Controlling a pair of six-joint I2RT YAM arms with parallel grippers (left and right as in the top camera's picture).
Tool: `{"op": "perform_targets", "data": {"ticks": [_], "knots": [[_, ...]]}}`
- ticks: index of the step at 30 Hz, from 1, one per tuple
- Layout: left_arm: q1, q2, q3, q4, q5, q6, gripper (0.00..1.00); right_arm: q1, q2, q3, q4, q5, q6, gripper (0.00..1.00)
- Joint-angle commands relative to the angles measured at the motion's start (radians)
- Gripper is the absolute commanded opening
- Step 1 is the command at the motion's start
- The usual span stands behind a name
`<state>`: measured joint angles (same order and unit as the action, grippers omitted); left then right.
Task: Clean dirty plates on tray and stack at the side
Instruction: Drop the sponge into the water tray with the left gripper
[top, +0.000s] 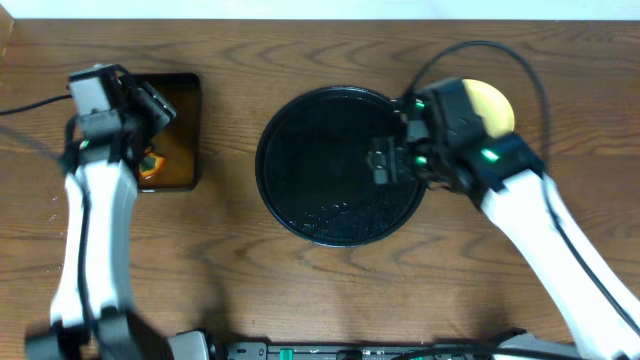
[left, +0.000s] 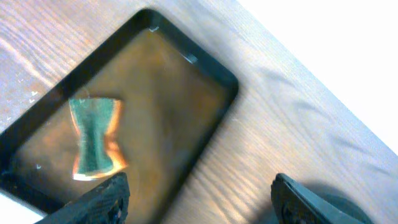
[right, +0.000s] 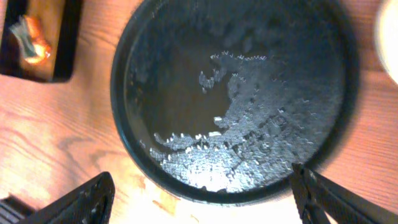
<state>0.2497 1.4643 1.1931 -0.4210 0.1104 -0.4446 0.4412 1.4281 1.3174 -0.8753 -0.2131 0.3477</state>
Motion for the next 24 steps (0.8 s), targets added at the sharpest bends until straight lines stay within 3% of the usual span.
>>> {"op": "perform_targets", "data": {"ticks": [1, 2, 9, 10, 15, 24], "knots": [[0.002, -0.177, 0.002, -0.106, 0.135, 0.0, 0.74, 0.019, -0.166, 0.027, -0.101, 0.15, -0.004, 0.89], [0.002, -0.209, 0.002, -0.134, 0.135, 0.0, 0.79, 0.027, -0.204, 0.026, -0.145, 0.179, -0.004, 0.89], [0.003, -0.358, 0.002, -0.328, 0.133, 0.0, 0.81, 0.095, -0.422, -0.023, -0.357, 0.332, 0.129, 0.89], [0.003, -0.364, 0.002, -0.339, 0.133, -0.001, 0.81, 0.097, -0.439, -0.027, -0.369, 0.333, 0.141, 0.96], [0.003, -0.36, 0.002, -0.349, 0.133, 0.0, 0.81, 0.096, -0.528, -0.037, -0.436, 0.332, 0.161, 0.99], [0.003, -0.348, 0.002, -0.349, 0.133, 0.0, 0.81, 0.096, -0.533, -0.037, -0.463, 0.329, 0.142, 0.99]]}}
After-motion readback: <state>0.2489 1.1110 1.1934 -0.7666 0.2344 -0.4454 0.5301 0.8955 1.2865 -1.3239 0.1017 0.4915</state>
